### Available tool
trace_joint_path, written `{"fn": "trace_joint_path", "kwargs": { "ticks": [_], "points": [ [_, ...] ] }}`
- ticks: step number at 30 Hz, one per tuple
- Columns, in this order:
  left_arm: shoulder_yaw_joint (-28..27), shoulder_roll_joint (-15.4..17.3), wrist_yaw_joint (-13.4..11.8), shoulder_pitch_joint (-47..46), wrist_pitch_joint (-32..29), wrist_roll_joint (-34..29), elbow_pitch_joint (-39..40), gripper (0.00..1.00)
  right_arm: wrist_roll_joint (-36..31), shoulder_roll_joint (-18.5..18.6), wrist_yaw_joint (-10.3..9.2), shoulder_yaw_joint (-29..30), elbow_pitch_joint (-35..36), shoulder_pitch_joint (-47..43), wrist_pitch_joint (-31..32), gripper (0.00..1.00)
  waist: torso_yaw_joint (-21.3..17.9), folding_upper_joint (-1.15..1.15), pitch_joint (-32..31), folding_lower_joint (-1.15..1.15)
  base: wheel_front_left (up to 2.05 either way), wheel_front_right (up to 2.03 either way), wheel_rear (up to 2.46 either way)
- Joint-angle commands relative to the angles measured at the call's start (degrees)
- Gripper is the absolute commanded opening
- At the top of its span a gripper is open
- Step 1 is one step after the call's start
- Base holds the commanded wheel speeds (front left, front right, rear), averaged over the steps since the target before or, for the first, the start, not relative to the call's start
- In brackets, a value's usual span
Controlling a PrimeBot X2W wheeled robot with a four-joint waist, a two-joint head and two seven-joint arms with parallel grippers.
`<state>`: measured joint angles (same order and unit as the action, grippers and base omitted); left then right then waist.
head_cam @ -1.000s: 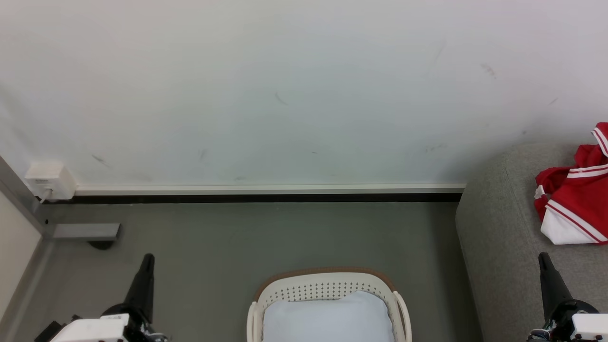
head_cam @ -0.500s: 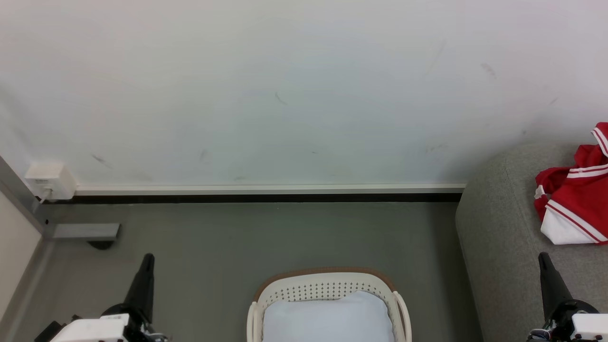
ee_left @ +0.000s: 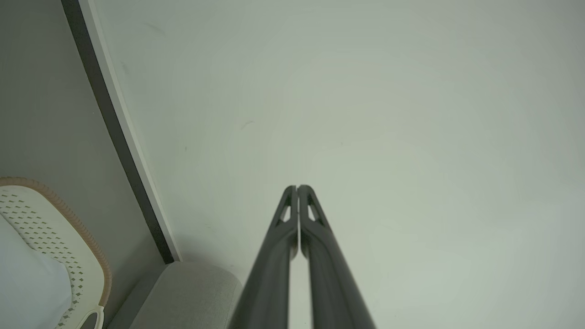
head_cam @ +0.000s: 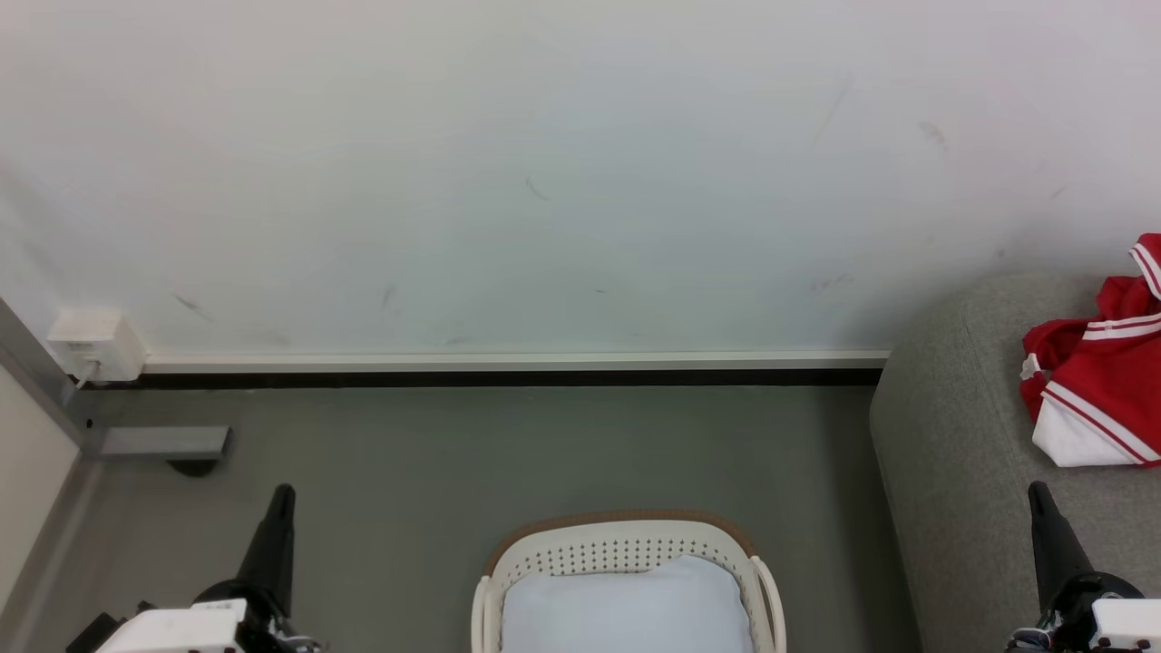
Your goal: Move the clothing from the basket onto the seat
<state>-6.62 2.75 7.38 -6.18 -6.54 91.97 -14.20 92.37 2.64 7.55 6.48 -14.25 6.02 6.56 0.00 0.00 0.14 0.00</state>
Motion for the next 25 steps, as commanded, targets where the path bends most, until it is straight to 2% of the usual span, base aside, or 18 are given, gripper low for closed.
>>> {"fn": "trace_joint_path", "kwargs": {
  "ticks": [1, 25],
  "points": [
    [-0.1, 0.1, 0.3, -0.4, -0.2, 0.8, 0.2, 0.00, 0.1, 0.4, -0.12, 0.2, 0.3, 0.7, 0.2, 0.00, 0.0, 0.00, 0.0, 0.00, 0.00, 0.00, 0.00],
    [-0.1, 0.1, 0.3, -0.4, -0.2, 0.8, 0.2, 0.00, 0.1, 0.4, -0.12, 0.2, 0.3, 0.7, 0.2, 0.00, 0.0, 0.00, 0.0, 0.00, 0.00, 0.00, 0.00]
  ]
}}
